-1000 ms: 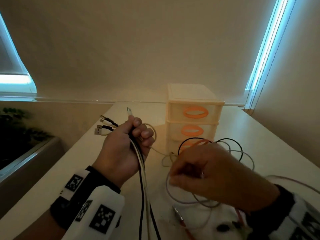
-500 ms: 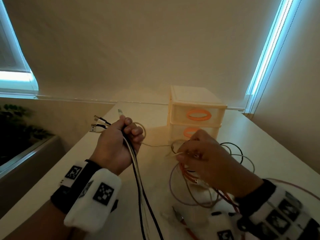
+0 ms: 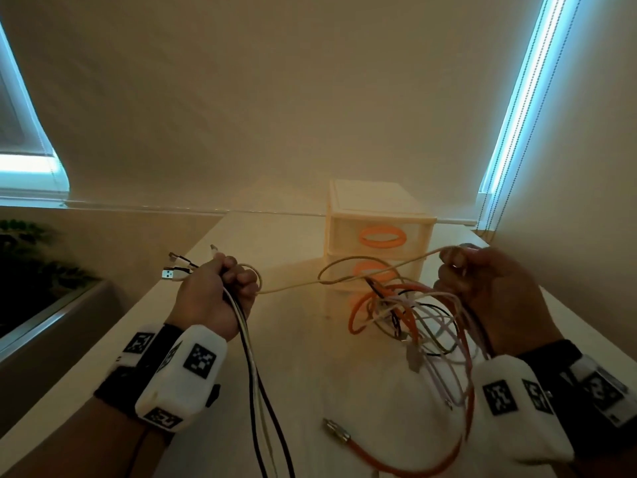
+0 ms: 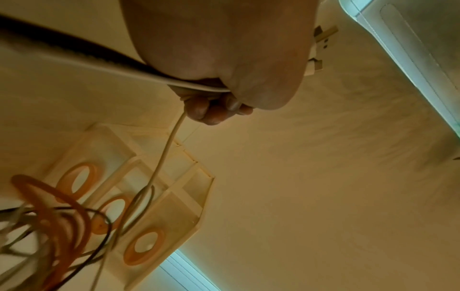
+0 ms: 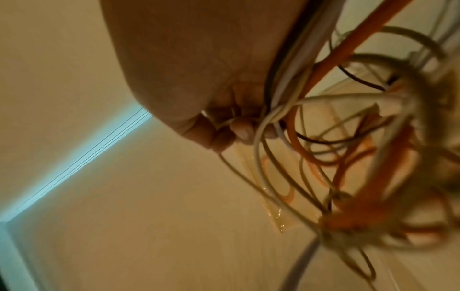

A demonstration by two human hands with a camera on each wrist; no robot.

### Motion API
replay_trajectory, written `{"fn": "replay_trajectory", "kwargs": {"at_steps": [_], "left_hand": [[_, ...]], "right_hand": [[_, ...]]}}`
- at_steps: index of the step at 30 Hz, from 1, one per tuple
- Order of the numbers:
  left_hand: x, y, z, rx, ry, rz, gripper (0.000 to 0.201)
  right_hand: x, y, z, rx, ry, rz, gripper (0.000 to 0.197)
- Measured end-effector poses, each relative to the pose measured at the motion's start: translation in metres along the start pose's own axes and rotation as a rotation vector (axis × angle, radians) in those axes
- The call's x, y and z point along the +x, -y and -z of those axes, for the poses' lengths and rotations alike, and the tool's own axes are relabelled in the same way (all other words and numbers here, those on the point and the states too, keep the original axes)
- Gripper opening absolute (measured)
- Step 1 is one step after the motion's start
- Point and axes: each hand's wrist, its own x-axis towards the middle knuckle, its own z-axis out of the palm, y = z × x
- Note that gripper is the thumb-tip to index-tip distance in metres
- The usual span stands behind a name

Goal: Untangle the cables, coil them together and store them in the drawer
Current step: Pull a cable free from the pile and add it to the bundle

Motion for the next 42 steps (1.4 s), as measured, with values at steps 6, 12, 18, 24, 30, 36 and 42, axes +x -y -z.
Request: {"fn": "replay_trajectory", "kwargs": {"at_steps": [6,12,18,24,30,36,42], "left_hand": [[-0.002,-0.022,0.003,-0.009,-0.024,-0.073,0.047],[-0.003,-0.02,0.002,0.04,-0.041,-0.106,0.043],[-0.002,-0.033,0.005,0.087,-0.099,-0.162,0.045],[0.002,-0.032,0.008,0.124,-0.141,-0.158,0.043],[0.004,-0.037,0.011,0.111,-0.118,-0.147,0.042],[0.005,-0.051,0.016,0.073,-0.181,-0.147,0.047],[0.006,-0.05,0.019,0.118,-0.198,-0.144,0.042]], "right_hand": [[-0.008,0.043,-0.014,-1.27,0.367,0.203,0.02],[-0.001,0.084,-0.03,-1.547,0.614,0.316,0.021],[0.021,0.06,-0.039,-1.611,0.621,0.577,0.016],[0.039,0.051,-0.05,-1.276,0.246,0.721,0.015],[0.049,0.05,-0.061,-0.884,0.18,-0.06,0.044],[0.073,0.062,-0.066,-1.094,0.147,0.303,0.02],[0.07,0.08,-0.107,-1.18,0.378,0.086,0.064]]}}
